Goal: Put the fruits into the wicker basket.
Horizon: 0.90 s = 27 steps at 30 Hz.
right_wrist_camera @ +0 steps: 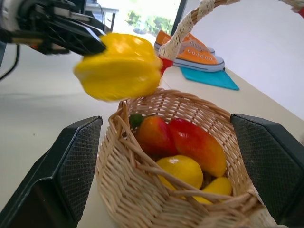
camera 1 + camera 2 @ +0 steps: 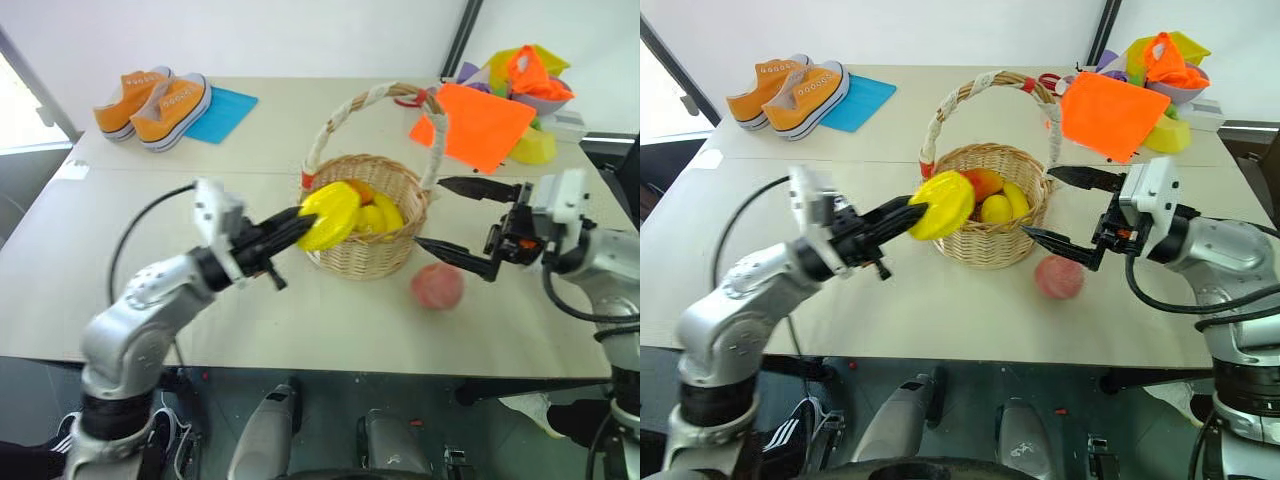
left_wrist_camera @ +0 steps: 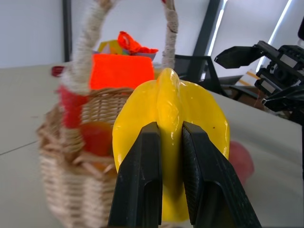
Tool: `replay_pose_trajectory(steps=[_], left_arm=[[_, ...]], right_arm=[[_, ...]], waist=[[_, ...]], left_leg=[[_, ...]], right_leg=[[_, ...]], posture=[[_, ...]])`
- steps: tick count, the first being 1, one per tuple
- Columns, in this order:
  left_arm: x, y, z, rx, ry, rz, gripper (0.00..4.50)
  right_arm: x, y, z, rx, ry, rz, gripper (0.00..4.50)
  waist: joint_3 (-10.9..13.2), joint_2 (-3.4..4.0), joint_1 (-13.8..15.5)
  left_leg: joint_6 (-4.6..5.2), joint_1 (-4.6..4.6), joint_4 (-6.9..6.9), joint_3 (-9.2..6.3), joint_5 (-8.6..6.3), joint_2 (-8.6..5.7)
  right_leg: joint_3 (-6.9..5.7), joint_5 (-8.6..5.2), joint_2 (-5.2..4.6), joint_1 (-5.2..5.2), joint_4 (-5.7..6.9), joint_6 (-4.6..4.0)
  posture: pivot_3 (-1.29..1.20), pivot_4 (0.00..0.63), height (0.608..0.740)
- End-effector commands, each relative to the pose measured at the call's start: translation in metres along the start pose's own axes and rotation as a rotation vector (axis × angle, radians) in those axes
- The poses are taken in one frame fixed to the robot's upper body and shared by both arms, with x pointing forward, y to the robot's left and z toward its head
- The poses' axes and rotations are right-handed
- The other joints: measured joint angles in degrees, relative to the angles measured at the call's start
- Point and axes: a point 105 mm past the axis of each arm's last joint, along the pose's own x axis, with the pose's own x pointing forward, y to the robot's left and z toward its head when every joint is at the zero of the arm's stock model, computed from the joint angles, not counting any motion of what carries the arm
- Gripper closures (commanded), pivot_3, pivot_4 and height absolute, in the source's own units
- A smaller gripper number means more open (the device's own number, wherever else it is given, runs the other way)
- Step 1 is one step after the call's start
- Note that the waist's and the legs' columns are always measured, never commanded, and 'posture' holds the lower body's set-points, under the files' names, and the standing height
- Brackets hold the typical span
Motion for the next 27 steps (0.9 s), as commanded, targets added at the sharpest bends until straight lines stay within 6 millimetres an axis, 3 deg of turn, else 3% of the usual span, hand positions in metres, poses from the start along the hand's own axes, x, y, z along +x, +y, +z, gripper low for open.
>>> replay_pose_trajectory(steps=[1, 5, 8, 14, 17, 22, 27], left_arm=[[0.031, 0.007, -0.004, 0.059, -0.010, 0.078, 4.38], [0.055, 0.018, 0.001, 0.033, -0.050, 0.162, 4.38], [0.063, 0.015, -0.001, -0.020, -0.058, 0.153, 4.38], [0.059, 0.002, 0.000, 0.024, -0.062, 0.059, 1.48], [0.039, -0.012, 0.000, 0.120, -0.047, -0.040, 1.48], [-0.004, -0.026, 0.021, 0.148, -0.041, -0.178, 1.48], [-0.049, -0.029, 0.015, 0.252, 0.090, -0.290, 1.48]], right_arm=[[-0.005, -0.001, 0.007, -0.034, -0.003, -0.022, 0.00], [-0.005, 0.002, 0.003, -0.032, 0.010, -0.040, 0.00], [-0.003, 0.005, 0.002, -0.029, 0.011, -0.047, 0.00], [-0.004, 0.014, -0.008, -0.013, 0.070, -0.009, 0.00], [-0.007, 0.019, -0.023, -0.003, 0.153, 0.019, 0.00], [-0.018, 0.027, -0.047, 0.045, 0.293, 0.083, 0.00], [-0.021, 0.018, -0.060, 0.029, 0.362, 0.065, 0.00]], waist=[[0.00, -0.01, -0.05], [0.03, -0.07, -0.31], [0.03, -0.06, -0.45], [0.03, -0.06, -0.33], [0.02, -0.05, -0.42], [0.03, -0.03, -0.24], [-0.01, 0.07, -0.30]], left_leg=[[0.00, 0.00, 0.01, 0.00, 0.00, 0.00], [0.02, -0.06, 0.00, 0.04, 0.00, -0.02], [0.02, -0.07, -0.05, 0.05, 0.00, 0.00], [0.02, -0.09, -0.03, 0.05, 0.00, 0.00], [0.02, -0.09, -0.01, 0.05, 0.00, -0.01], [0.01, -0.08, -0.05, 0.02, 0.00, 0.02], [0.01, 0.00, -0.08, 0.04, -0.02, 0.03]], right_leg=[[-0.02, 0.00, 0.01, 0.08, 0.00, 0.00], [-0.02, 0.01, 0.00, 0.01, 0.00, 0.02], [-0.02, 0.00, 0.02, -0.05, 0.01, 0.02], [-0.03, 0.00, 0.03, -0.03, 0.02, 0.02], [-0.01, 0.01, 0.02, -0.02, 0.02, 0.02], [0.00, 0.00, 0.02, -0.05, 0.02, 0.00], [0.04, -0.02, 0.01, -0.19, -0.04, -0.03]], posture=[[0.00, 0.150, 0.740], [0.00, 0.150, 0.740], [0.00, 0.150, 0.740], [0.00, 0.150, 0.740], [0.00, 0.150, 0.740], [0.00, 0.150, 0.740], [0.00, 0.150, 0.740]])
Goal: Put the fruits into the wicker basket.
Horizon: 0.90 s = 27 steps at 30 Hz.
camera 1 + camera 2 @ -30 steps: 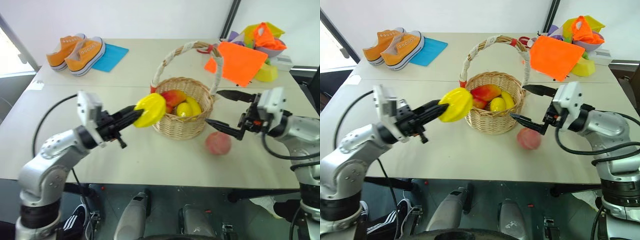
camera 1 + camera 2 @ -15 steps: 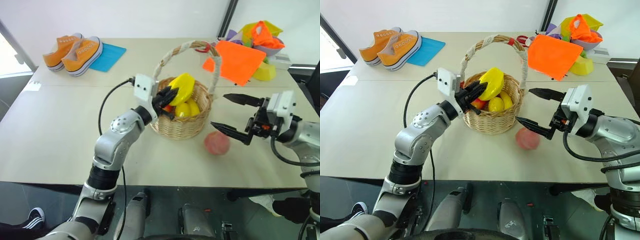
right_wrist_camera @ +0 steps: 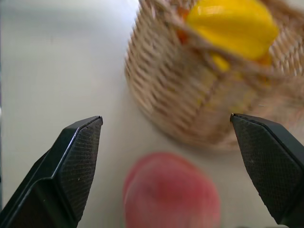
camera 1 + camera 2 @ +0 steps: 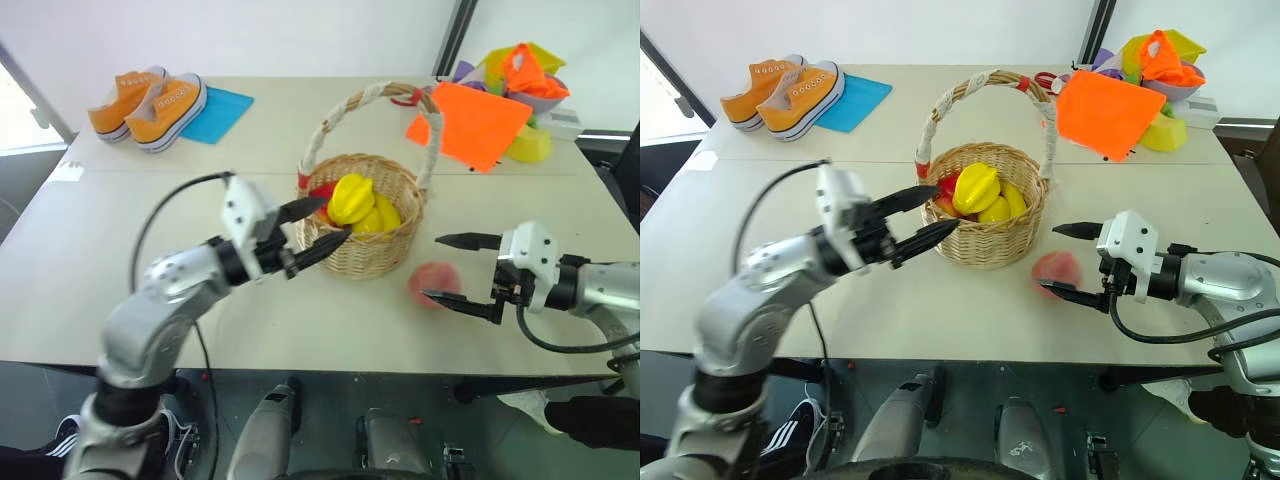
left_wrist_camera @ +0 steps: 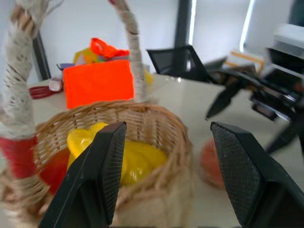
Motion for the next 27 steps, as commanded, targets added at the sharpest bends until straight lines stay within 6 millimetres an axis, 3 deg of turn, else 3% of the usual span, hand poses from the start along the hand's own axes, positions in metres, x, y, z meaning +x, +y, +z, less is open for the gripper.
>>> replay_pose_trajectory(steps=[1, 5, 14, 18, 20, 23, 27], left_arm=[[-0.024, -0.015, 0.001, 0.050, 0.031, -0.100, 1.48], [-0.049, -0.020, -0.017, 0.074, 0.102, -0.116, 1.48], [-0.055, -0.025, -0.035, 0.057, 0.122, -0.120, 1.48], [-0.054, -0.022, -0.034, 0.068, 0.109, -0.105, 1.39], [-0.054, -0.022, -0.035, 0.066, 0.110, -0.103, 1.39], [-0.054, -0.021, -0.035, 0.017, 0.096, -0.090, 1.39], [-0.053, -0.012, -0.032, -0.019, 0.075, -0.038, 1.39]], right_arm=[[-0.002, -0.008, -0.003, -0.042, 0.047, -0.013, 0.00], [-0.002, 0.000, -0.023, 0.057, 0.123, 0.027, 0.00], [0.011, -0.002, -0.040, 0.145, 0.156, -0.005, 0.00], [0.012, -0.002, -0.042, 0.155, 0.151, -0.009, 1.20], [0.010, -0.003, -0.042, 0.148, 0.154, -0.009, 1.39], [0.002, -0.005, -0.028, 0.131, 0.122, 0.003, 1.39], [-0.008, -0.007, 0.034, 0.194, -0.080, 0.084, 1.39]], waist=[[0.00, 0.01, 0.08], [0.02, 0.03, 0.45], [0.02, 0.03, 0.19], [0.01, 0.03, 0.20], [0.01, 0.04, 0.19], [0.01, 0.04, 0.24], [0.08, 0.16, 0.13]], left_leg=[[0.00, 0.00, 0.00, 0.00, 0.00, 0.01], [0.01, -0.01, -0.06, -0.01, -0.03, 0.01], [-0.10, -0.05, -0.06, 0.03, -0.13, -0.02], [-0.01, -0.05, -0.10, 0.03, -0.10, -0.01], [0.01, -0.05, -0.10, 0.03, -0.09, -0.01], [0.01, -0.05, -0.10, 0.03, -0.09, -0.01], [0.04, -0.10, -0.09, 0.03, -0.08, -0.02]], right_leg=[[0.01, 0.00, -0.01, -0.01, 0.00, -0.01], [0.03, -0.09, -0.13, -0.06, -0.09, -0.18], [0.02, -0.14, -0.30, -0.07, -0.19, -0.27], [0.02, -0.13, -0.29, -0.09, -0.19, -0.26], [0.01, -0.13, -0.29, -0.09, -0.19, -0.25], [0.01, -0.13, -0.29, -0.08, -0.19, -0.25], [0.02, -0.13, -0.31, -0.11, -0.19, -0.24]], posture=[[0.00, 0.150, 0.740], [0.00, 0.150, 0.740], [0.00, 0.150, 0.740], [0.00, 0.150, 0.740], [0.00, 0.150, 0.740], [0.00, 0.150, 0.740], [0.00, 0.150, 0.740]])
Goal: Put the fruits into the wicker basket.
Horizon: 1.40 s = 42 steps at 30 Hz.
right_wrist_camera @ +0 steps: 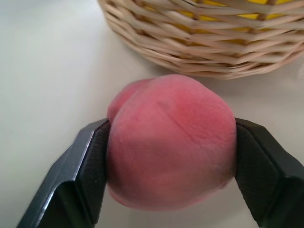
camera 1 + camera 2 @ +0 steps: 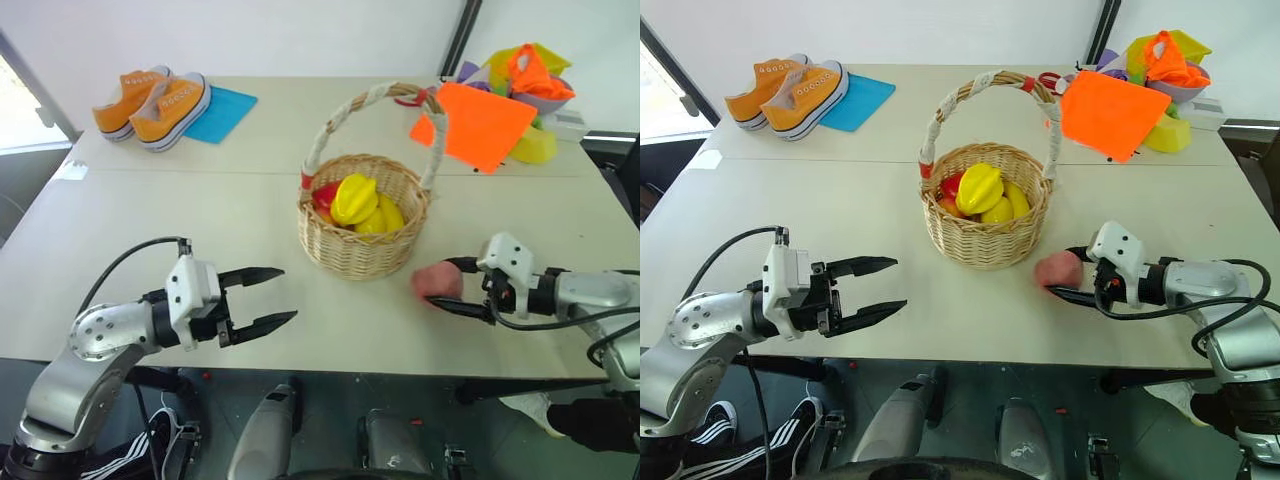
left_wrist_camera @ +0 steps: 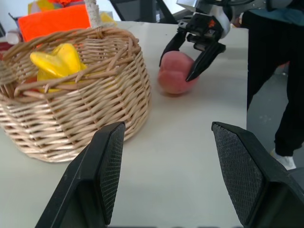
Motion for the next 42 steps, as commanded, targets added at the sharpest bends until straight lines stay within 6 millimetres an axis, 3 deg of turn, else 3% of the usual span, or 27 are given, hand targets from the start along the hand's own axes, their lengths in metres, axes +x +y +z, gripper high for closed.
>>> replay_pose_trajectory(steps=[1, 3, 7, 10, 17, 19, 20, 26, 31, 35, 37, 39, 42], left_arm=[[0.001, 0.009, 0.010, -0.005, -0.048, 0.052, 1.39], [0.002, 0.012, 0.011, -0.011, -0.053, 0.066, 1.39], [0.005, 0.018, 0.011, -0.026, -0.071, 0.106, 0.14], [0.007, 0.023, 0.014, 0.027, -0.085, 0.156, 0.03], [0.003, 0.020, 0.014, 0.019, -0.097, 0.163, 0.03], [0.001, 0.021, 0.014, 0.025, -0.097, 0.181, 0.00], [0.002, 0.021, 0.014, 0.029, -0.098, 0.187, 0.00], [0.004, 0.021, 0.014, 0.030, -0.112, 0.199, 0.00], [0.005, 0.024, 0.013, 0.033, -0.120, 0.207, 0.00], [0.006, 0.026, 0.013, 0.044, -0.122, 0.211, 0.00], [0.007, 0.030, 0.014, 0.047, -0.134, 0.224, 0.00], [0.008, 0.034, 0.016, 0.057, -0.144, 0.238, 0.00], [0.008, 0.039, 0.018, 0.057, -0.157, 0.260, 0.00]], right_arm=[[-0.011, 0.007, 0.071, -0.066, -0.221, 0.043, 1.39], [-0.006, 0.011, 0.095, -0.069, -0.312, 0.058, 1.39], [0.023, -0.001, 0.126, -0.188, -0.414, -0.065, 1.39], [0.045, -0.012, 0.124, -0.223, -0.397, -0.138, 1.39], [0.062, -0.040, 0.120, -0.279, -0.396, -0.304, 1.39], [0.063, -0.042, 0.117, -0.266, -0.401, -0.297, 0.36], [0.065, -0.037, 0.114, -0.262, -0.395, -0.260, 0.05], [0.051, -0.023, 0.121, -0.231, -0.470, -0.180, 0.05], [0.016, -0.022, 0.116, -0.133, -0.519, -0.142, 0.05], [-0.001, -0.039, 0.106, -0.145, -0.494, -0.292, 0.05], [-0.007, -0.058, 0.100, -0.122, -0.489, -0.421, 0.05], [-0.005, -0.071, 0.098, -0.090, -0.492, -0.511, 0.05], [0.012, -0.068, 0.102, -0.028, -0.523, -0.512, 0.05]], waist=[[0.00, -0.01, -0.43], [-0.01, -0.05, -0.71], [-0.02, -0.09, -1.02], [-0.01, -0.09, -0.69], [0.01, -0.08, -0.39], [0.00, -0.08, -0.40], [0.00, -0.08, -0.41], [0.00, -0.08, -0.35], [0.00, -0.08, 0.12], [0.00, -0.08, -0.21], [0.00, -0.07, -0.52], [-0.01, -0.06, -0.65], [-0.01, -0.06, -0.82]], left_leg=[[0.00, 0.00, 0.00, 0.00, 0.00, 0.02], [0.00, 0.01, 0.00, 0.03, 0.00, 0.06], [0.01, 0.01, -0.01, 0.03, -0.01, 0.04], [0.02, -0.02, -0.03, -0.02, -0.01, -0.03], [0.01, -0.02, -0.04, -0.01, 0.01, -0.04], [0.01, 0.00, -0.05, -0.01, 0.02, -0.03], [0.01, 0.02, -0.04, -0.01, 0.02, -0.02], [0.01, 0.02, -0.04, -0.01, 0.02, -0.01], [0.01, 0.02, -0.03, -0.02, 0.02, -0.02], [0.01, 0.02, -0.01, -0.01, 0.01, -0.02], [0.01, 0.03, -0.02, 0.02, 0.01, 0.02], [0.00, 0.04, -0.01, 0.02, 0.02, 0.03], [0.01, 0.04, -0.04, 0.04, 0.02, 0.02]], right_leg=[[-0.01, 0.00, 0.01, 0.00, 0.00, 0.00], [-0.01, 0.00, 0.02, 0.02, 0.01, 0.00], [-0.01, 0.00, 0.01, -0.02, 0.00, 0.00], [-0.02, 0.09, 0.01, -0.07, 0.00, 0.17], [-0.02, 0.12, 0.19, -0.12, 0.07, 0.22], [-0.02, 0.12, 0.24, -0.10, 0.09, 0.22], [-0.01, 0.12, 0.24, -0.08, 0.09, 0.22], [0.00, 0.12, 0.24, -0.07, 0.10, 0.22], [-0.01, 0.12, 0.22, -0.05, 0.10, 0.22], [0.00, 0.12, 0.09, -0.03, 0.08, 0.20], [0.00, 0.11, 0.10, -0.06, 0.09, 0.20], [-0.01, 0.12, 0.11, -0.07, 0.09, 0.20], [0.01, 0.12, 0.13, -0.07, 0.10, 0.21]], posture=[[0.00, 0.150, 0.740], [0.00, 0.150, 0.740], [0.00, 0.150, 0.740], [0.00, 0.150, 0.740], [0.00, 0.150, 0.740], [0.00, 0.150, 0.740], [0.00, 0.150, 0.740], [0.00, 0.150, 0.740], [0.00, 0.150, 0.740], [0.00, 0.150, 0.740], [0.00, 0.150, 0.740], [0.00, 0.150, 0.740], [0.00, 0.150, 0.740]])
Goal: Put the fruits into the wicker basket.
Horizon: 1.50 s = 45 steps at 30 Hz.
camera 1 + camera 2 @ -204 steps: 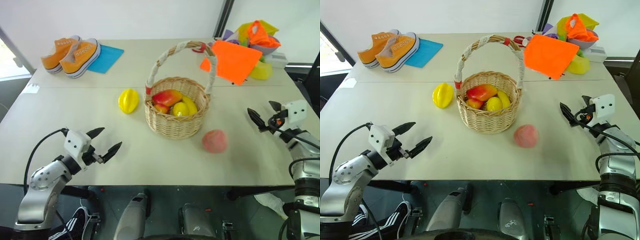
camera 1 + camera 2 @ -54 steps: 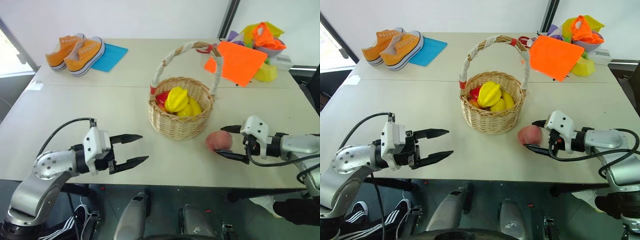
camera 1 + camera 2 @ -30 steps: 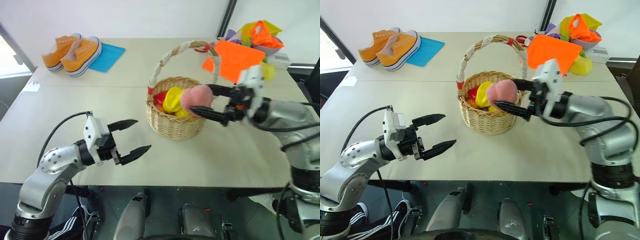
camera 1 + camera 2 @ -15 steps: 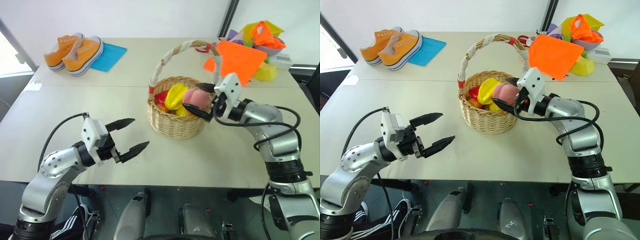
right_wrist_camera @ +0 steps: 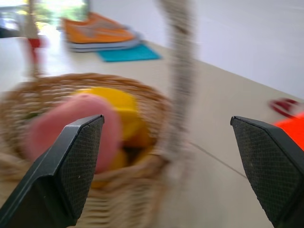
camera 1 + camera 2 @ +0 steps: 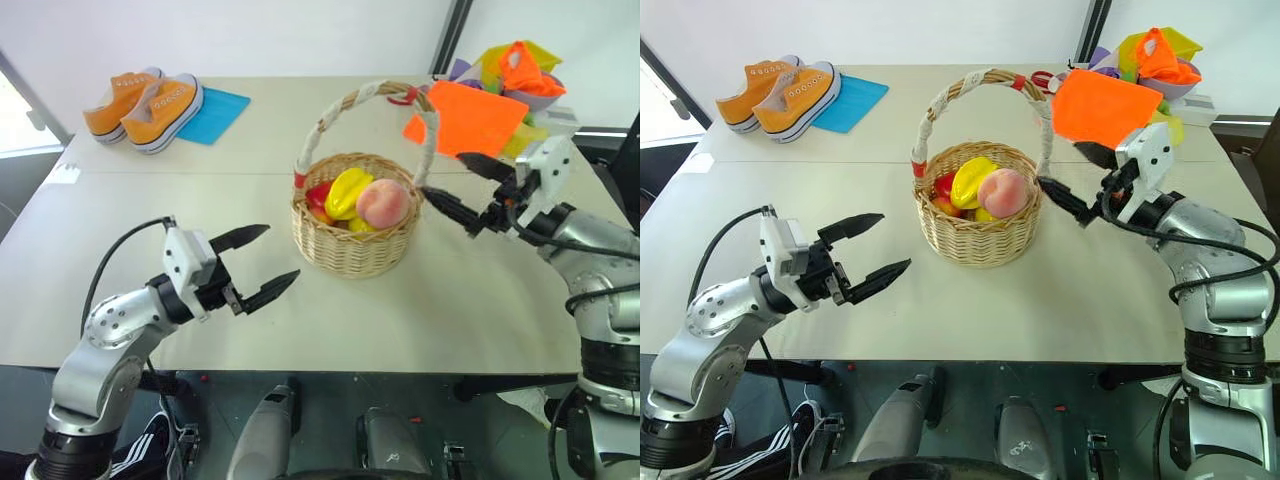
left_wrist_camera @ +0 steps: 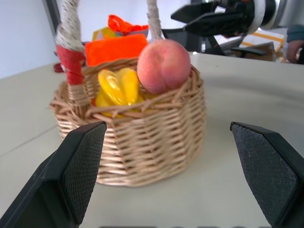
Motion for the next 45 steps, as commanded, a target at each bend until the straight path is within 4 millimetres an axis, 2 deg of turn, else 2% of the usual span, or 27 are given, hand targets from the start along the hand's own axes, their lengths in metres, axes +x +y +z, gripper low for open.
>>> replay_pose_trajectory(steps=[1, 7, 10, 12, 14, 18, 20, 24, 26, 28, 31, 36, 37, 39, 41, 44, 45], left_arm=[[0.002, 0.006, 0.010, 0.030, -0.042, 0.029, 0.00], [0.001, 0.008, 0.010, 0.032, -0.043, 0.066, 0.00], [0.001, 0.011, 0.009, 0.032, -0.047, 0.096, 0.00], [0.003, 0.009, 0.009, 0.031, -0.048, 0.097, 0.00], [0.004, 0.007, 0.009, 0.027, -0.053, 0.098, 0.00], [0.003, 0.006, 0.008, 0.025, -0.048, 0.100, 0.00], [0.003, 0.006, 0.007, 0.025, -0.045, 0.098, 0.00], [0.006, 0.006, 0.007, 0.021, -0.050, 0.094, 0.00], [0.011, 0.006, 0.006, 0.013, -0.058, 0.086, 0.00], [0.017, 0.005, 0.006, 0.005, -0.070, 0.075, 0.00], [0.024, 0.003, 0.006, -0.006, -0.085, 0.052, 0.00], [0.033, 0.002, 0.005, -0.019, -0.101, 0.022, 0.00], [0.034, 0.003, 0.005, -0.023, -0.102, 0.019, 0.00], [0.037, 0.004, 0.003, -0.025, -0.099, 0.011, 0.00], [0.039, 0.005, 0.004, -0.020, -0.100, 0.005, 0.00], [0.041, 0.005, 0.004, -0.013, -0.102, -0.006, 0.00], [0.041, 0.005, 0.004, -0.014, -0.102, -0.009, 0.00]], right_arm=[[0.015, 0.011, 0.010, 0.027, -0.054, -0.024, 0.05], [0.035, 0.009, 0.012, 0.063, -0.090, -0.096, 0.05], [0.043, 0.008, 0.007, 0.027, -0.079, -0.126, 0.05], [0.046, 0.003, 0.005, 0.025, -0.083, -0.166, 0.57], [0.048, 0.001, -0.001, 0.056, -0.064, -0.167, 1.36], [0.045, 0.004, 0.001, 0.053, -0.071, -0.132, 3.46], [0.042, -0.003, 0.005, 0.055, -0.093, -0.159, 4.45], [0.021, -0.044, 0.014, 0.029, -0.134, -0.360, 4.48], [-0.002, -0.076, 0.012, -0.017, -0.115, -0.513, 4.48], [-0.028, -0.098, 0.010, -0.080, -0.089, -0.622, 4.48], [-0.063, -0.116, 0.005, -0.152, -0.036, -0.717, 4.48], [-0.127, -0.146, 0.009, -0.242, 0.032, -0.914, 4.48], [-0.134, -0.147, 0.007, -0.241, 0.044, -0.930, 4.48], [-0.133, -0.141, -0.003, -0.254, 0.085, -0.894, 4.48], [-0.133, -0.138, -0.006, -0.248, 0.076, -0.905, 3.44], [-0.137, -0.137, -0.008, -0.246, 0.066, -0.948, 2.12], [-0.134, -0.133, -0.008, -0.262, 0.055, -0.944, 1.47]], waist=[[0.00, 0.00, -0.18], [0.01, 0.01, -0.73], [0.01, 0.01, -0.67], [0.00, 0.01, -0.71], [0.00, 0.01, -0.70], [0.01, 0.01, -0.72], [0.01, 0.01, -0.71], [0.01, 0.01, -0.48], [0.02, 0.03, -0.16], [0.02, 0.03, 0.45], [0.02, 0.03, 0.57], [-0.03, 0.15, 0.44], [-0.04, 0.17, 0.48], [-0.05, 0.15, 0.53], [-0.06, 0.14, 0.35], [-0.06, 0.17, -0.42], [-0.06, 0.17, -0.66]], left_leg=[[0.00, 0.00, -0.02, -0.01, 0.00, 0.00], [-0.01, -0.01, -0.02, -0.06, 0.03, -0.03], [-0.04, 0.01, 0.00, -0.08, 0.05, -0.03], [-0.04, 0.02, 0.00, -0.08, 0.05, -0.02], [-0.04, 0.02, 0.00, -0.08, 0.05, -0.03], [-0.05, 0.03, 0.00, -0.08, 0.06, -0.03], [-0.05, 0.03, 0.00, -0.08, 0.06, -0.02], [-0.05, 0.03, 0.01, -0.08, 0.06, -0.04], [-0.05, 0.03, 0.01, -0.08, 0.06, -0.07], [-0.05, 0.03, 0.02, -0.07, 0.06, -0.08], [-0.05, 0.02, -0.01, -0.04, 0.06, -0.05], [-0.02, 0.01, 0.00, 0.08, 0.08, -0.02], [-0.02, 0.01, 0.03, 0.09, 0.08, -0.02], [-0.01, 0.03, 0.10, 0.08, 0.08, -0.01], [-0.01, 0.12, 0.13, 0.07, 0.08, 0.01], [-0.02, 0.12, 0.13, 0.09, 0.08, 0.01], [-0.02, 0.11, 0.11, 0.08, 0.08, 0.00]], right_leg=[[0.00, 0.00, 0.01, -0.01, 0.01, 0.00], [-0.01, 0.00, 0.16, 0.00, 0.09, 0.01], [-0.01, 0.01, 0.17, 0.01, 0.13, 0.01], [-0.01, 0.01, 0.19, 0.00, 0.14, 0.01], [0.00, 0.01, 0.19, 0.01, 0.15, 0.01], [0.00, 0.01, 0.19, 0.00, 0.17, 0.02], [0.00, 0.01, 0.21, 0.00, 0.18, 0.02], [0.00, 0.01, 0.19, 0.01, 0.18, 0.02], [0.00, 0.01, 0.18, 0.01, 0.18, 0.02], [0.00, 0.01, 0.18, 0.01, 0.17, 0.02], [0.00, 0.01, 0.19, 0.05, 0.18, 0.02], [0.01, 0.01, 0.19, 0.21, 0.25, 0.02], [0.01, 0.01, 0.19, 0.22, 0.28, 0.03], [0.00, 0.01, 0.20, 0.27, 0.29, 0.03], [0.00, 0.01, 0.20, 0.35, 0.29, 0.03], [0.02, 0.01, 0.20, 0.35, 0.29, 0.03], [0.02, 0.01, 0.19, 0.32, 0.29, 0.03]], posture=[[0.00, 0.150, 0.740], [0.00, 0.150, 0.740], [0.00, 0.150, 0.740], [0.00, 0.150, 0.740], [0.00, 0.150, 0.740], [0.00, 0.150, 0.740], [0.00, 0.150, 0.740], [0.00, 0.150, 0.740], [0.00, 0.150, 0.740], [0.00, 0.150, 0.740], [0.00, 0.150, 0.740], [0.00, 0.150, 0.740], [0.00, 0.150, 0.740], [0.00, 0.150, 0.740], [0.00, 0.150, 0.740], [0.00, 0.150, 0.740], [0.00, 0.150, 0.740]])
